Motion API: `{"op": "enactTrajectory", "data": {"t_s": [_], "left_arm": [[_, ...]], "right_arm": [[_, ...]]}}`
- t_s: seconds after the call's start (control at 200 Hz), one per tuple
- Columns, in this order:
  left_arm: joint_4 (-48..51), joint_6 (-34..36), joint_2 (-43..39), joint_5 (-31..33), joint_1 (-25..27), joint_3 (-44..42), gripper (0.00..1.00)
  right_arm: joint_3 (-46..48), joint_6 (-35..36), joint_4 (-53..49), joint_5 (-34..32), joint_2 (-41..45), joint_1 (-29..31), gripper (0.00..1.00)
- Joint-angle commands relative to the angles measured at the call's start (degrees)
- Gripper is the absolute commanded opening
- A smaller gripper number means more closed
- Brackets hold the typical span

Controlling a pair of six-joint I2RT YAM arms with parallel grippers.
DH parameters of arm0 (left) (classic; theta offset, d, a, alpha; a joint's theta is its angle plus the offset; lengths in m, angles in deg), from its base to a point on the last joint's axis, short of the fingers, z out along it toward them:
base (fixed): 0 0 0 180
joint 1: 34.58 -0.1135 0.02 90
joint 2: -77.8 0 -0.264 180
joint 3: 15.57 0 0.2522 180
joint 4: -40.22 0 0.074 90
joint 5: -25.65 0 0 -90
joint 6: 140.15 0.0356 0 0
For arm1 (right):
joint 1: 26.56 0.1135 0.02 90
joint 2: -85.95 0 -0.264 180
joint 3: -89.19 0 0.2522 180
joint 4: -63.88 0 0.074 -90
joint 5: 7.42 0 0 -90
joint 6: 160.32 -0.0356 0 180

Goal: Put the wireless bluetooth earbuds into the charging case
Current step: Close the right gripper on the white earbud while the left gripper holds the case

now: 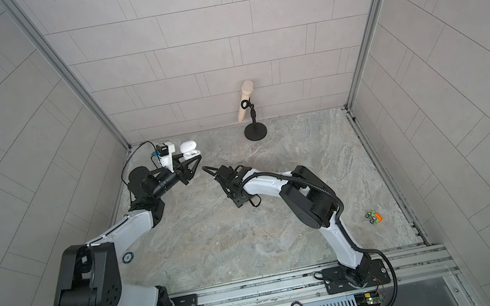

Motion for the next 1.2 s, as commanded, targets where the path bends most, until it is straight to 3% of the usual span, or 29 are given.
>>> {"op": "enactTrajectory", "data": {"t_s": [0.0, 0.28, 0.656, 0.931, 1.196], "left_arm": [[-0.84, 0.37, -1.42, 0.77, 1.46, -2.01, 0.15], [-1.19, 0.98, -4.62, 4.02, 4.48, -7.46, 0.14], [0.89, 2.78, -10.30, 7.69, 5.92, -13.01, 0.14], [1.30, 3.00, -11.40, 8.21, 5.89, -13.59, 0.13], [1.53, 3.00, -12.25, 8.29, 5.87, -13.83, 0.13]], "right_arm": [[1.63, 1.23, 0.75, 3.74, 4.74, -0.15, 0.67], [4.56, -2.83, 1.93, 10.87, 10.36, -4.39, 0.67], [-4.58, 0.56, -3.19, 19.24, 3.11, -7.23, 0.60], [-15.20, 6.11, -11.90, 19.72, -4.52, -6.15, 0.50], [-19.26, 7.42, -16.44, 16.54, -7.87, -4.78, 0.41]]}}
